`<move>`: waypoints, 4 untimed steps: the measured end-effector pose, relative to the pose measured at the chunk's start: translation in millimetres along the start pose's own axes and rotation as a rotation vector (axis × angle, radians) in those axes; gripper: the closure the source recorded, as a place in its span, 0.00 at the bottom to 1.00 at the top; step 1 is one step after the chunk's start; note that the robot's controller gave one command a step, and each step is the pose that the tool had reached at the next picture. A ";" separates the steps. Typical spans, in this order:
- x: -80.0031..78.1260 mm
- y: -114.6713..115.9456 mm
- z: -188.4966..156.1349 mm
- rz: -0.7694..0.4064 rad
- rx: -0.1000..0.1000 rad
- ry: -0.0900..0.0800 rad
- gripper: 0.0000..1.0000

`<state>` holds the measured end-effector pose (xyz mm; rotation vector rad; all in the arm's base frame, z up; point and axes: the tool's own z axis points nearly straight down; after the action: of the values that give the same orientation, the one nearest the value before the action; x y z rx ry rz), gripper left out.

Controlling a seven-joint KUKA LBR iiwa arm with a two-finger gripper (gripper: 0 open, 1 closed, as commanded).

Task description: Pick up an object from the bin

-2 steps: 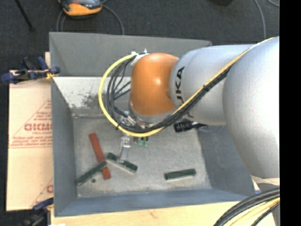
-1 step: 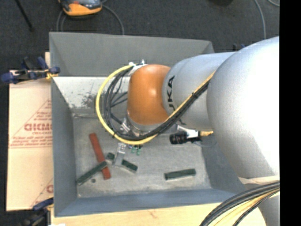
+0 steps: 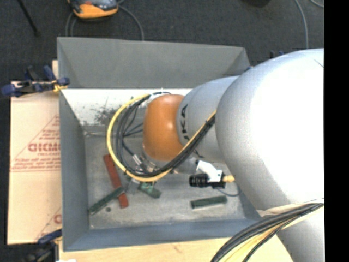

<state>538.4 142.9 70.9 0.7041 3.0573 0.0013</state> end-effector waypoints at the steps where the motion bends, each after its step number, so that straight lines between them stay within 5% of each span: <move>1: 0.0 0.0 0.0 0.000 0.000 0.000 1.00; 4: 0.9 -0.3 -44.3 -0.002 0.002 0.005 1.00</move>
Offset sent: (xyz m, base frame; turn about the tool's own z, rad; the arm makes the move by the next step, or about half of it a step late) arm 0.0001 0.0000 0.0877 0.0000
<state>537.3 143.1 115.1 0.7027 3.0628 0.0003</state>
